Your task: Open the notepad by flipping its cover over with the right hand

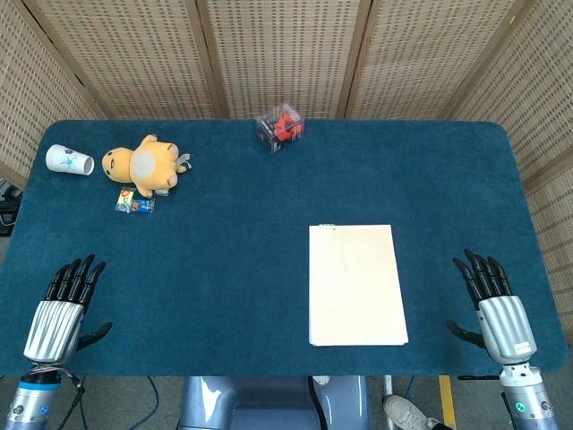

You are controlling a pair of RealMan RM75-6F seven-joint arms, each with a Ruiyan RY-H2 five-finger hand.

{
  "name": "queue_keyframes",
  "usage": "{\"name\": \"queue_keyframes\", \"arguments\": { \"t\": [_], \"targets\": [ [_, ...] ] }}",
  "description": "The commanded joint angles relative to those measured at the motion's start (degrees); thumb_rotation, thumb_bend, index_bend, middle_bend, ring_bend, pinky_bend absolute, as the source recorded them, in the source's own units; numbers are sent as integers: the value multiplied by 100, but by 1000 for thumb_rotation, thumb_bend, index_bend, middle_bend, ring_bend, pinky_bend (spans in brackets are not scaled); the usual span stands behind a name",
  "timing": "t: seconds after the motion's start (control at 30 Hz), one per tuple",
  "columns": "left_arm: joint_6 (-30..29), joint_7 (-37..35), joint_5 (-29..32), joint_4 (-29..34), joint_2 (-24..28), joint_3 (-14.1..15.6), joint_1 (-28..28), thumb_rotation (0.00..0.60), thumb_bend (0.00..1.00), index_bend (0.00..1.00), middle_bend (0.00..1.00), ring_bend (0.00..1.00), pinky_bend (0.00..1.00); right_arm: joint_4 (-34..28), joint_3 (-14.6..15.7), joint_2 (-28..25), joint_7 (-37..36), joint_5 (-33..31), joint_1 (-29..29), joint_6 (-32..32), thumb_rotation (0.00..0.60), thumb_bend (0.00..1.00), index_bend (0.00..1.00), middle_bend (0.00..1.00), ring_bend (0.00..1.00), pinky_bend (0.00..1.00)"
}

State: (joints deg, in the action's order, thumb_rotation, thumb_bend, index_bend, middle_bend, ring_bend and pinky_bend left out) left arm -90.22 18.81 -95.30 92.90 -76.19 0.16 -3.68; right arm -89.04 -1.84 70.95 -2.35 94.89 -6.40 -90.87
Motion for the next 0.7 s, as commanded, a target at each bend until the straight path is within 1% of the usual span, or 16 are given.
{"name": "queue_keyframes", "arguments": {
  "t": [0.03,0.7],
  "targets": [
    [-11,-3,3,15,3,-6,4,600,0,0,0,0,78,-6,-10,-10,-16,-8,6,-9,600,59,0,0,0,0],
    [33,-67,7,28,17,-4,-20,600,0,0,0,0,76,-46,19,12,110,-19,-1,108,600,55,0,0,0,0]
  ]
}}
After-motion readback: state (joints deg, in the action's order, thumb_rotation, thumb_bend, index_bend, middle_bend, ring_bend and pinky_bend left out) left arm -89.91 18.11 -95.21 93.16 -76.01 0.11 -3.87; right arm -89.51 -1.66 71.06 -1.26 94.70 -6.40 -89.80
